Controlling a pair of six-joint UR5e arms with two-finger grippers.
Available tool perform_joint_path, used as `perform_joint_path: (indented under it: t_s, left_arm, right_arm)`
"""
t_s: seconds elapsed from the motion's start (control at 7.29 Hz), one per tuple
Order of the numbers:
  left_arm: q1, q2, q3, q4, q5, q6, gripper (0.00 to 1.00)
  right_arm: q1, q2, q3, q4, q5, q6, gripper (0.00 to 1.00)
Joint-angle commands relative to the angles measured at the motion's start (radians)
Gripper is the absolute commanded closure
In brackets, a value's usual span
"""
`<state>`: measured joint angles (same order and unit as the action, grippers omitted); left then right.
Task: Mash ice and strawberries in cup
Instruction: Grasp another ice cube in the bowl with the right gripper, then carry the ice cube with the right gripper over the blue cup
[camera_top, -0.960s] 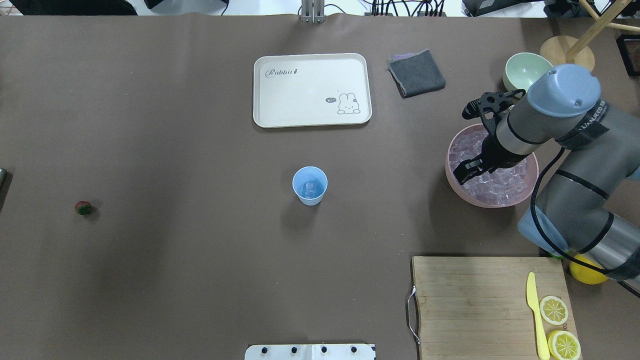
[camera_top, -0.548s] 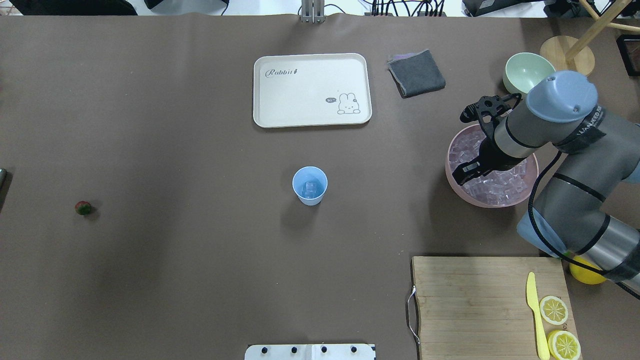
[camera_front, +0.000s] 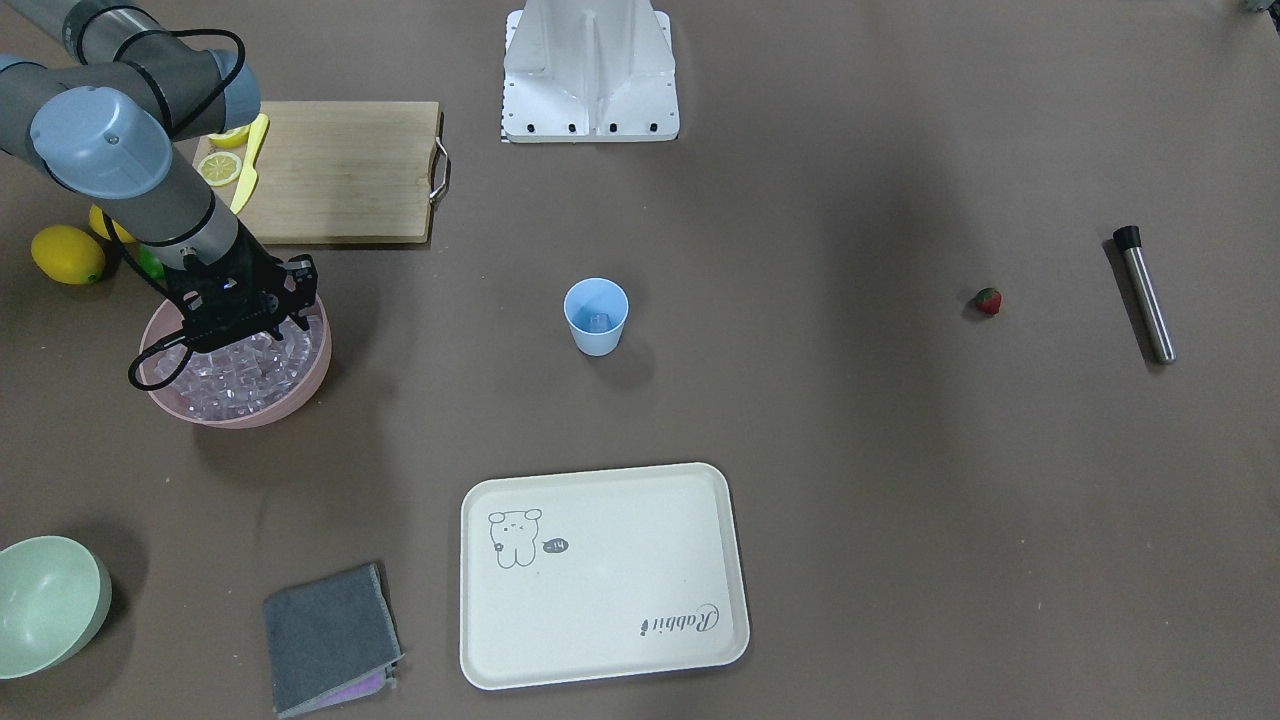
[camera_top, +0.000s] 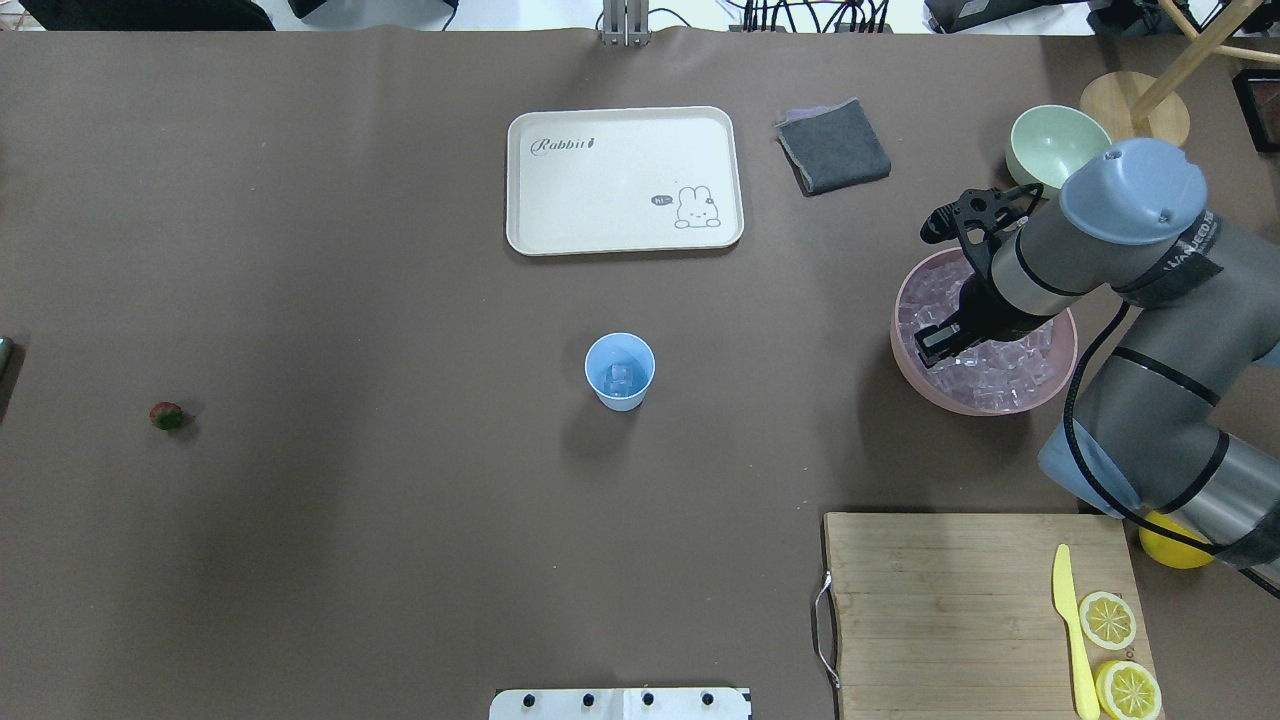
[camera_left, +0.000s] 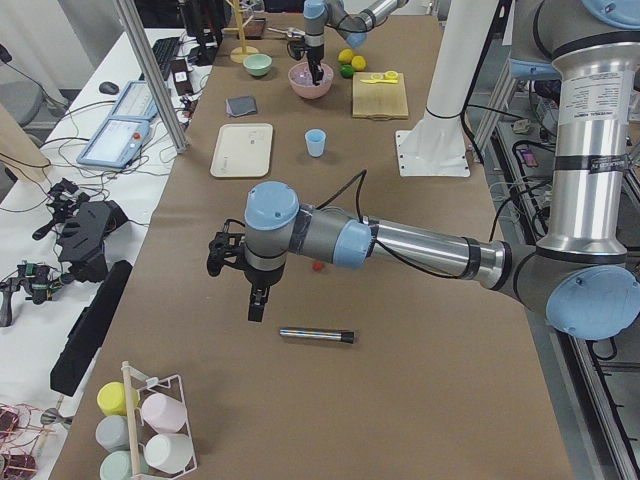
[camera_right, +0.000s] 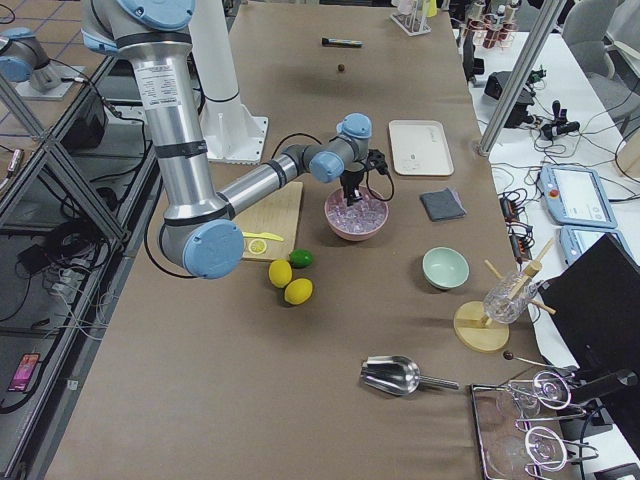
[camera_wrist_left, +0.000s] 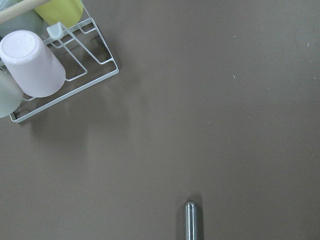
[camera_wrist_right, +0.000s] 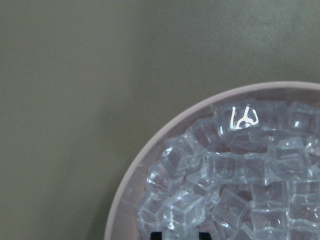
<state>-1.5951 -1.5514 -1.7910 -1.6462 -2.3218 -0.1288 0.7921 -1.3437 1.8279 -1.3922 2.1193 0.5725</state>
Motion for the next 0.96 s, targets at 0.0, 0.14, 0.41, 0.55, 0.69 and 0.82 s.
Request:
perform_joint_path:
  t_s: [0.0, 0.14, 0.41, 0.55, 0.69, 0.82]
  left_arm:
    - [0.000, 0.001, -0.001, 0.000, -0.001, 0.000, 0.02]
    - [-0.002, 0.001, -0.002, 0.000, -0.001, 0.000, 0.02]
    - [-0.002, 0.005, -0.002, 0.003, -0.001, 0.000, 0.02]
    - [-0.002, 0.013, -0.001, 0.003, -0.001, 0.000, 0.02]
    - [-0.002, 0.014, 0.005, 0.003, -0.001, 0.000, 0.02]
    - [0.000, 0.014, 0.015, 0.005, -0.001, 0.000, 0.02]
  right_arm:
    - [0.048, 0.006, 0.066, -0.031, 0.051, 0.001, 1.00]
    - [0.091, 0.018, 0.083, -0.051, 0.094, 0.001, 1.00]
    - [0.116, 0.119, 0.091, -0.053, 0.152, 0.064, 1.00]
    - [0.098, 0.203, 0.084, -0.053, 0.148, 0.180, 1.00]
    - [0.054, 0.281, 0.076, -0.051, 0.122, 0.302, 1.00]
    - [-0.030, 0.331, 0.070, -0.048, 0.016, 0.379, 1.00]
